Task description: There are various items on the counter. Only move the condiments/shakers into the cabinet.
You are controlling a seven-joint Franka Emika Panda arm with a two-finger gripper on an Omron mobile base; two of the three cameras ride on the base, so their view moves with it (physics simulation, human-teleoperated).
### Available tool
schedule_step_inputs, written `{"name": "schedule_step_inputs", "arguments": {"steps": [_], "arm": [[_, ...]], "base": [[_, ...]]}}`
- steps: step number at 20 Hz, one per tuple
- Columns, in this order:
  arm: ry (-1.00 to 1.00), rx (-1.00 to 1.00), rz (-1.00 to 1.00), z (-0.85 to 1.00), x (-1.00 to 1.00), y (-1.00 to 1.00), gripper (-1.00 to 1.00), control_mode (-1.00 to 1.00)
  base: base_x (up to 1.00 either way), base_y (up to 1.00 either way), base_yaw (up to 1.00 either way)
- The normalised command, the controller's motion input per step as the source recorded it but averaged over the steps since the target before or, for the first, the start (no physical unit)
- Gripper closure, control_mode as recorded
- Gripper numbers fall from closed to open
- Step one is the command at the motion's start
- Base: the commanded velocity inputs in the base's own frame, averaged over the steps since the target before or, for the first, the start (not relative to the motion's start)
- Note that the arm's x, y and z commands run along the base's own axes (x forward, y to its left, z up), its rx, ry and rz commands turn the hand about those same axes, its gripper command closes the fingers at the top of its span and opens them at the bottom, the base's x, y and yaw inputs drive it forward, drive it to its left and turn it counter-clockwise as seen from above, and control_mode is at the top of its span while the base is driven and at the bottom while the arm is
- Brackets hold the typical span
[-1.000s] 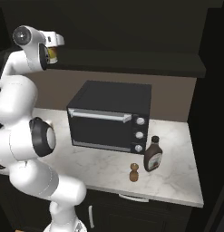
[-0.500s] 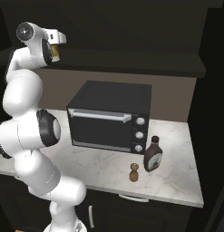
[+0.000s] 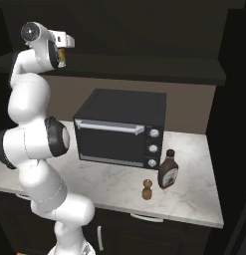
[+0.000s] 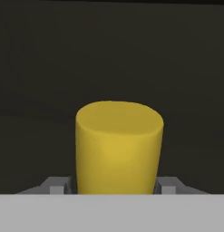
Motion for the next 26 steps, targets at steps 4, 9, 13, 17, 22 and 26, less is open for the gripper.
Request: {"name": "schedule_step_inputs", "arguments": {"steps": [4, 9, 13, 17, 22, 26], "arm": [[0.0, 0.0, 0.0, 0.0, 0.01, -0.19, -1.0, -1.0], [0.0, 0.0, -0.01, 0.0, -0.4, -0.26, -1.0, -1.0], [0.0, 0.0, -0.04, 0.0, -0.79, -0.28, -1.0, -1.0], [0.0, 0.0, -0.01, 0.0, -0.96, -0.15, -1.0, -1.0], [-0.06, 0.02, -0.01, 0.0, -1.0, -0.17, -1.0, -1.0], [-0.07, 0.0, -0.11, 0.0, -1.0, -0.27, -1.0, -1.0]], "base": [[0.0, 0.0, 0.0], [0.0, 0.0, 0.0], [0.0, 0.0, 0.0], [0.0, 0.0, 0.0], [0.0, 0.0, 0.0], [0.0, 0.0, 0.0]]}}
